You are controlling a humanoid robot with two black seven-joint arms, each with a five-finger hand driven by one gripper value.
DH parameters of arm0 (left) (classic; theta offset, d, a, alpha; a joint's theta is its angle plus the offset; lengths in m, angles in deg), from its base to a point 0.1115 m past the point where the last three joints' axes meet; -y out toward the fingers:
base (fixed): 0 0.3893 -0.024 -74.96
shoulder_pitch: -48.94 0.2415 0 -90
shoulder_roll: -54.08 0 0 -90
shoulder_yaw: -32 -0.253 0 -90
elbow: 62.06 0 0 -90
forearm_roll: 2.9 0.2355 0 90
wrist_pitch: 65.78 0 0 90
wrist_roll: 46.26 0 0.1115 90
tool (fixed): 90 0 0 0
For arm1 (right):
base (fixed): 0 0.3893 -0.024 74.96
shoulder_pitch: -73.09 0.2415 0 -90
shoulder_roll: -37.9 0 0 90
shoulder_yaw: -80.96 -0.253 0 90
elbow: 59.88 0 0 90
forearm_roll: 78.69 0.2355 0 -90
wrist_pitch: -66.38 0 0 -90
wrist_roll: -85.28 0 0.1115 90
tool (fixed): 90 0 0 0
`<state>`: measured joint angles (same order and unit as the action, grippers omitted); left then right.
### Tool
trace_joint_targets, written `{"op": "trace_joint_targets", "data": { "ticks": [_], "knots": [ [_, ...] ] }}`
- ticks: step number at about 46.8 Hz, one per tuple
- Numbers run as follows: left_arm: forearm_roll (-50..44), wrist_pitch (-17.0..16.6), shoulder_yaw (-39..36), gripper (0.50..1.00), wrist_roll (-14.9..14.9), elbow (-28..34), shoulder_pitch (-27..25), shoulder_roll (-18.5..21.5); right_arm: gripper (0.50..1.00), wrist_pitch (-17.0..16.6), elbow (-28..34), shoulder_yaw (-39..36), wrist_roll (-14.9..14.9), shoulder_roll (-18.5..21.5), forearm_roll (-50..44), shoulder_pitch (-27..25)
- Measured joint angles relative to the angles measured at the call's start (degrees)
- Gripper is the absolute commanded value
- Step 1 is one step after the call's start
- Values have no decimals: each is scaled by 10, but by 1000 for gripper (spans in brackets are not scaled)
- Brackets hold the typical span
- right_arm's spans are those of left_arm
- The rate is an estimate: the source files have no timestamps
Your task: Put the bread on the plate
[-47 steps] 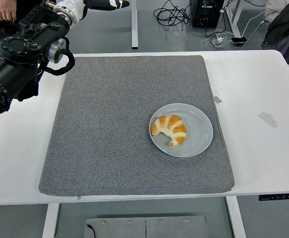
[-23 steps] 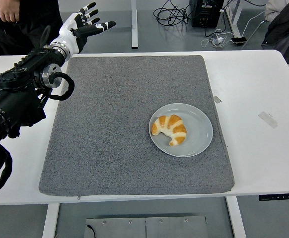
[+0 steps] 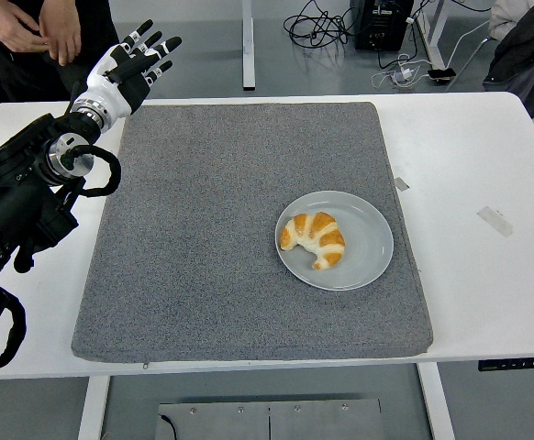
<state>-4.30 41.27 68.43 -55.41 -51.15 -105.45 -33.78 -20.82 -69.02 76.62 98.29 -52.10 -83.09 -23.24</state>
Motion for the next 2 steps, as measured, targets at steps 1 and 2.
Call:
{"op": "trace_joint_targets", "data": {
  "ticks": [1,2],
  "knots": [
    [0,0,0,978,0,0,1,0,1000,0,0,0,0,0,0,0],
    [0,0,1,977,0,0,1,0,1000,0,0,0,0,0,0,0]
  ]
}}
